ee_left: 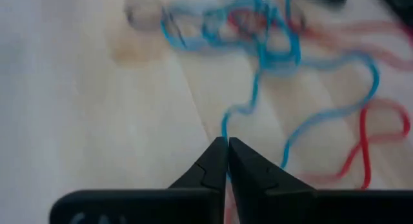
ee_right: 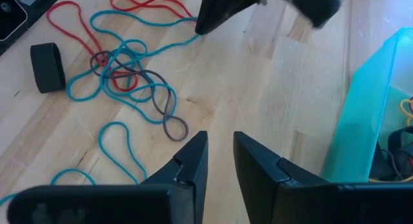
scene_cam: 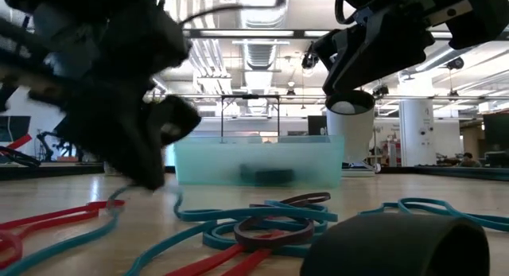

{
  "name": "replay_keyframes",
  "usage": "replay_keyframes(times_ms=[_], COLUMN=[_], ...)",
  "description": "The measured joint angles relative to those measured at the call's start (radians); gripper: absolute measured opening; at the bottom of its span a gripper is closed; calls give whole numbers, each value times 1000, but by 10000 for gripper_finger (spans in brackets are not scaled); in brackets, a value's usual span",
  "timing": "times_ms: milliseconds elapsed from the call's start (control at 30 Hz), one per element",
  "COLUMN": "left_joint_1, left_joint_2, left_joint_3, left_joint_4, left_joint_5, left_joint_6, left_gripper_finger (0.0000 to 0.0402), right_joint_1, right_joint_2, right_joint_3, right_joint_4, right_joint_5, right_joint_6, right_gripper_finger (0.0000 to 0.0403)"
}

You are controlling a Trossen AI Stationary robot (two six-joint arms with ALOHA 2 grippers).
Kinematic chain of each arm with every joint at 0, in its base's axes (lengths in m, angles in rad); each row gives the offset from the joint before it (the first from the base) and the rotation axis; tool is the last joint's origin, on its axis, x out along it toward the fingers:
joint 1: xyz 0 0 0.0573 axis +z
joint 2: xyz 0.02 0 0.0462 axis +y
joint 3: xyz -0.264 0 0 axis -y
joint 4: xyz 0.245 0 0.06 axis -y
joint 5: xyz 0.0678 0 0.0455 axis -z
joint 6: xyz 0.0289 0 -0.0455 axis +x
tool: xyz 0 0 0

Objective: Pick and place rubber bands into bin
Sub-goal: Put the blue rubber band into the green bin

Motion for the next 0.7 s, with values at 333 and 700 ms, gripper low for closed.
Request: replay_keyframes(times_ms=[333,700], left_joint_1=[0,-7], left_joint_2=[-128,-265], left_joint_3=[11,12], left_joint_4=[-3,-10], left_joint_5=[-163,-472], left_joint_6=[133,341], left_gripper_finger=[0,0], right_joint_1=[0,0], right_joint_2=[0,0], right_joint_3=[0,0], right_joint_4=[-11,-14], right_joint_5=[0,0], right_joint_6=[0,-5], right_gripper_finger=[67,66])
